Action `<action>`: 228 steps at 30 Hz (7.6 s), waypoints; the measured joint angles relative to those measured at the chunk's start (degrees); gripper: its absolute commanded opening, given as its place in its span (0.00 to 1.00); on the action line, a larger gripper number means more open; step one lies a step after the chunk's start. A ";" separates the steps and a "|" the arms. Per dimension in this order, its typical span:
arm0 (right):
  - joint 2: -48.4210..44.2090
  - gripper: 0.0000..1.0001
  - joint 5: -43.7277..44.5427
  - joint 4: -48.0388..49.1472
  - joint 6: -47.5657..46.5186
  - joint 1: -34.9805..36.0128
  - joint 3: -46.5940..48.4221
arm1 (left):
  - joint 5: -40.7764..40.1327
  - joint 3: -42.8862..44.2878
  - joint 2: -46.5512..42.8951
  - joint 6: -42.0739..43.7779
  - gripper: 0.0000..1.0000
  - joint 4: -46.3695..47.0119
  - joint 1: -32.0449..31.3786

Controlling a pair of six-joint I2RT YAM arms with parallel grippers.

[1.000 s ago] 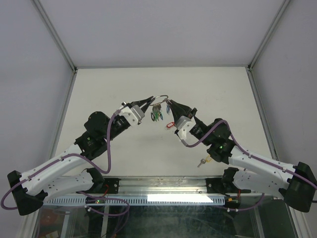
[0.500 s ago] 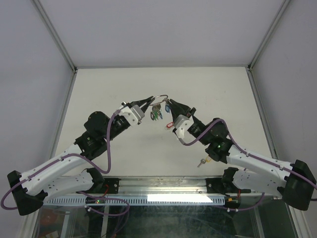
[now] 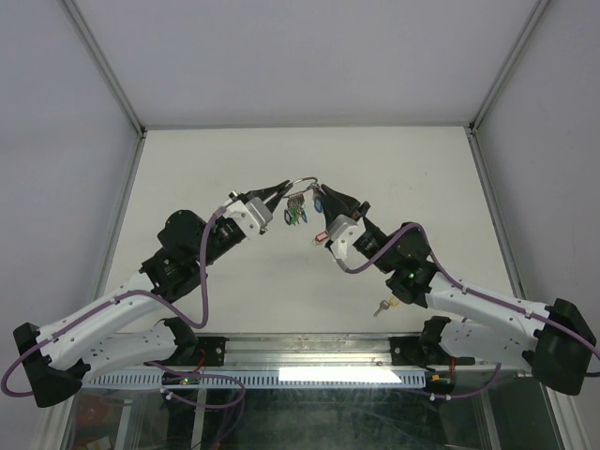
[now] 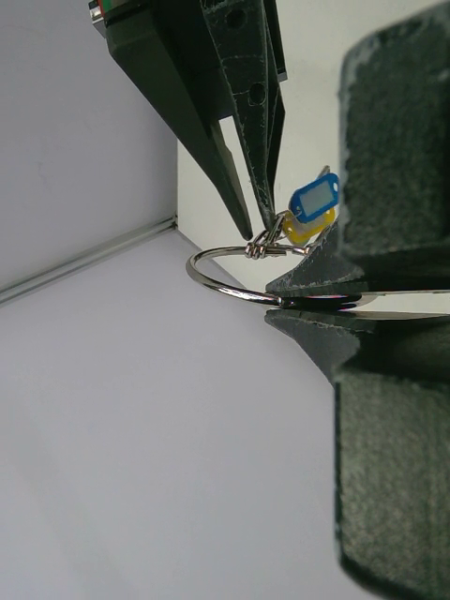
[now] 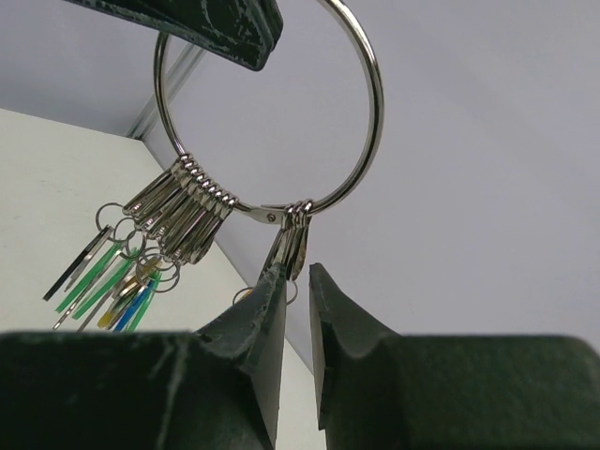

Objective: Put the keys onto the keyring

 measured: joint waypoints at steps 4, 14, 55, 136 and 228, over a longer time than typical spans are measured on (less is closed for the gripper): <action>0.44 0.18 0.00 0.92 0.02 0.00 0.11 | 0.02 0.00 0.00 0.02 0.00 0.00 0.00; 0.72 0.15 0.07 2.49 0.00 0.00 0.11 | 0.13 0.04 0.00 0.00 0.00 0.02 0.00; 1.81 0.19 1.46 4.15 -0.63 0.00 0.33 | 0.48 0.26 0.46 0.00 0.00 0.00 0.00; -10.43 0.37 -5.18 -24.50 15.13 0.72 7.04 | 2.73 -2.05 -3.23 -1.42 0.00 0.57 -0.02; 5.20 0.25 6.75 3.17 6.54 3.43 3.19 | 2.75 -0.48 -2.05 -1.29 0.00 -0.02 0.00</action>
